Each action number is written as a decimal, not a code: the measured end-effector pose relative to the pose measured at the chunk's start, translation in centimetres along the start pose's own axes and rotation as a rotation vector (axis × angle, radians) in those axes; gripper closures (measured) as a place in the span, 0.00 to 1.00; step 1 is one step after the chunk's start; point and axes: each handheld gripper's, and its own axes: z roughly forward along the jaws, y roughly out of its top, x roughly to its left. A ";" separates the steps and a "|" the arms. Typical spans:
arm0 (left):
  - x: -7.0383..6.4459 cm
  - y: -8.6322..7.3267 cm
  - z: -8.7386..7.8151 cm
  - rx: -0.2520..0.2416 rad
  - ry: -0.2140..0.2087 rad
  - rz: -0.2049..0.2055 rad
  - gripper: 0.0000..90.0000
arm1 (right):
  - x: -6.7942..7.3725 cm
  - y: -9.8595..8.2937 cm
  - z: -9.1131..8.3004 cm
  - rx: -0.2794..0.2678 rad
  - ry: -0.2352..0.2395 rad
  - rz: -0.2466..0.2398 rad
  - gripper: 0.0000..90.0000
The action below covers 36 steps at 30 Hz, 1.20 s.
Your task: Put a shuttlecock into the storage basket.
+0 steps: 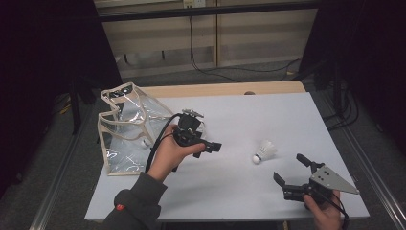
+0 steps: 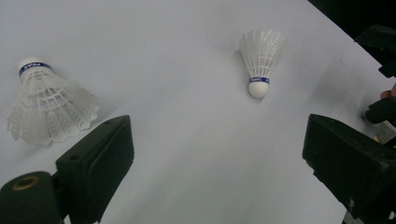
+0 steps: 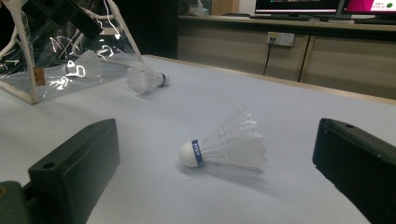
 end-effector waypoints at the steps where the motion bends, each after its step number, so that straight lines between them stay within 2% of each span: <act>1: 0.0 0.0 0.0 0.000 0.000 0.000 0.10 | 0.0 0.0 0.0 0.000 0.000 0.000 0.01; 12: -0.3 -0.3 0.7 -0.001 -0.011 -0.002 0.10 | 0.0 0.0 0.0 -0.003 0.001 0.001 0.01; 23: -0.4 -0.5 1.2 0.004 -0.008 0.022 0.09 | 0.1 0.0 0.0 0.000 0.006 0.000 0.01; 36: -0.7 -0.8 2.0 -0.003 -0.019 0.017 0.08 | 0.1 0.0 -0.1 -0.001 0.006 -0.003 0.01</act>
